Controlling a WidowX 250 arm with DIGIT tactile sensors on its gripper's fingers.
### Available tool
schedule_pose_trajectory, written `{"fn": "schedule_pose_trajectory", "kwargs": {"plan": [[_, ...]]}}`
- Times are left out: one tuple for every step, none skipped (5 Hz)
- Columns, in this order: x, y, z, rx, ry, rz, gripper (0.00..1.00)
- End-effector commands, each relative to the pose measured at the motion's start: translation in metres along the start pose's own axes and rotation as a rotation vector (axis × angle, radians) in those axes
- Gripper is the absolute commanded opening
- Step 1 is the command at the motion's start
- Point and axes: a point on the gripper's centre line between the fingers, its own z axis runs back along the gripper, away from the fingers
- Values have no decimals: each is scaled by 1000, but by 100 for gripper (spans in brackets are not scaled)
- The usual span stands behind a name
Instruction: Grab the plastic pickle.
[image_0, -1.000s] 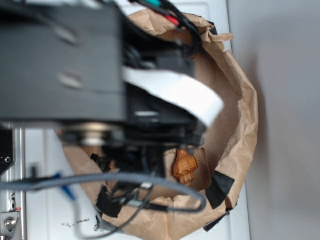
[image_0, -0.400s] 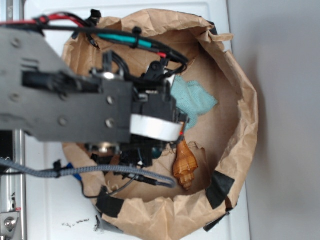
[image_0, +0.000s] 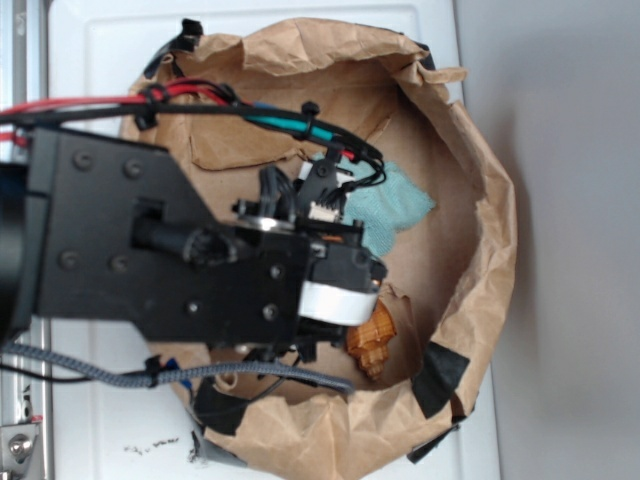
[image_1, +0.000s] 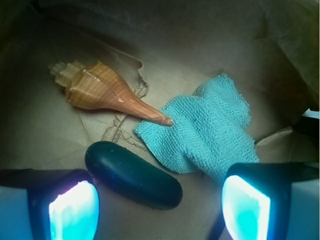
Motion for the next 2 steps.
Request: {"fn": "schedule_pose_trajectory", "kwargs": {"plan": [[0, -4, 5, -21, -44, -47, 100], [-6, -7, -13, -45, -30, -75, 100]]}}
